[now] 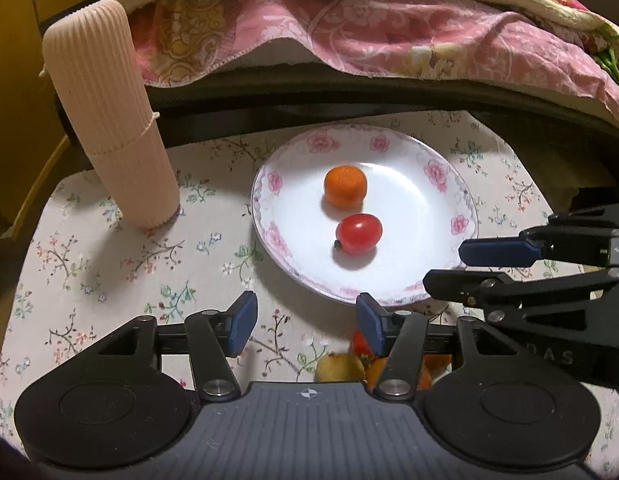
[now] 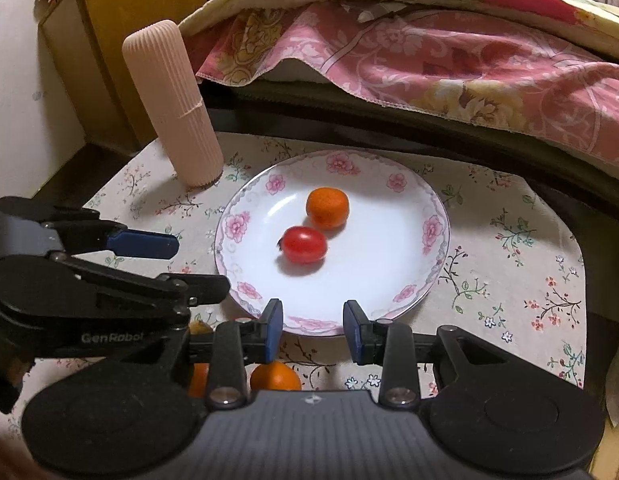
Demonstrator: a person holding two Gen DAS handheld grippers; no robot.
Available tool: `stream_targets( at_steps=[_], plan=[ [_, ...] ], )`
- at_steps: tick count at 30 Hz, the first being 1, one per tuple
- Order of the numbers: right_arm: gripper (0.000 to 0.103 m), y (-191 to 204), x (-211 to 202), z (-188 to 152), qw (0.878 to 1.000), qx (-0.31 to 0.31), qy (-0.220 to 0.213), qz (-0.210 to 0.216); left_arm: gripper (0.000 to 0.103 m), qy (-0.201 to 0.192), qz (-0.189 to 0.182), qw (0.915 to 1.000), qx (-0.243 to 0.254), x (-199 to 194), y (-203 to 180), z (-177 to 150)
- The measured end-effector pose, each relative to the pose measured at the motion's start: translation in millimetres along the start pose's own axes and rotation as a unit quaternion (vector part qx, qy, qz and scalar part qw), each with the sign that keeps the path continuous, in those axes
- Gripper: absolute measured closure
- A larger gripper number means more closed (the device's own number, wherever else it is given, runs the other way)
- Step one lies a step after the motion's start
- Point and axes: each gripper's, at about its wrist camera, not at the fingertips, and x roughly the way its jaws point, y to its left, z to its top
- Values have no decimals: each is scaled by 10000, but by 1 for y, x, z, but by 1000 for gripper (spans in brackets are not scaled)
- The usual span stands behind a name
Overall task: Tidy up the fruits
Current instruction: 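Open both grippers to drop the tomato and tangerine onto the white plate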
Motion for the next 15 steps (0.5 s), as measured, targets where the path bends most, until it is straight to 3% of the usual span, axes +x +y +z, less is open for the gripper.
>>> stream_targets(
  at_steps=[15],
  plan=[
    [70,6,-3,-7,9999,-78,58,74,38,22,58,10000,71,-5,-2,-2]
  ],
)
